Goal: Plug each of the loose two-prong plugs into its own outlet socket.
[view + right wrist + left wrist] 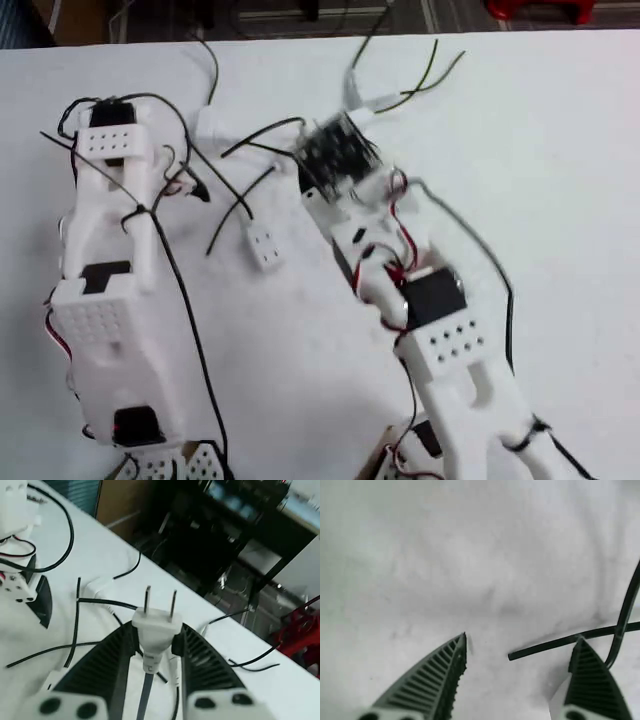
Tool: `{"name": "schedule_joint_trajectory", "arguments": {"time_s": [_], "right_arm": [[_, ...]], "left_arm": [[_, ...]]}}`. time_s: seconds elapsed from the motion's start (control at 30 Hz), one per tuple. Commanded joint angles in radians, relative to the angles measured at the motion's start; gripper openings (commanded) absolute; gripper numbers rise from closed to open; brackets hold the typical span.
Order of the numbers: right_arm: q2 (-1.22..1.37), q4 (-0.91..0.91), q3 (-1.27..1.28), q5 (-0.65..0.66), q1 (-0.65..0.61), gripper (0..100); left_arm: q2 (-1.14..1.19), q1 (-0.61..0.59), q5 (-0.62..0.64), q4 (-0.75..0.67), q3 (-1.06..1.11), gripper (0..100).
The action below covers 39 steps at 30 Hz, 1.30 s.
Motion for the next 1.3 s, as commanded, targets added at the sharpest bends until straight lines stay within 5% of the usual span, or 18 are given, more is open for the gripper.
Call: {"name": "schedule_joint_trajectory", "arguments": {"time_s": [0.0,0.33,0.6,0.83,1.27], "right_arm": [[-0.101,-0.36,0.158,0.092,0.039,1.9],[-0.111,-0.722,0.295,0.173,0.058,1.9],[-0.209,-1.228,0.608,0.135,0.054,1.9],[-0.335,-1.135,0.624,-0.043,0.105,1.9],[-0.348,-1.066,0.649,-0.14,0.104,1.9]], "left_arm": [[-0.007,-0.004,-0.005,-0.014,-0.031,32],[-0.016,0.039,-0.006,-0.068,-0.038,32],[-0.03,0.137,-0.006,-0.249,-0.069,32],[-0.124,0.219,-0.006,-0.255,-0.242,32],[-0.565,0.255,-0.092,-0.118,-0.313,32]]}}
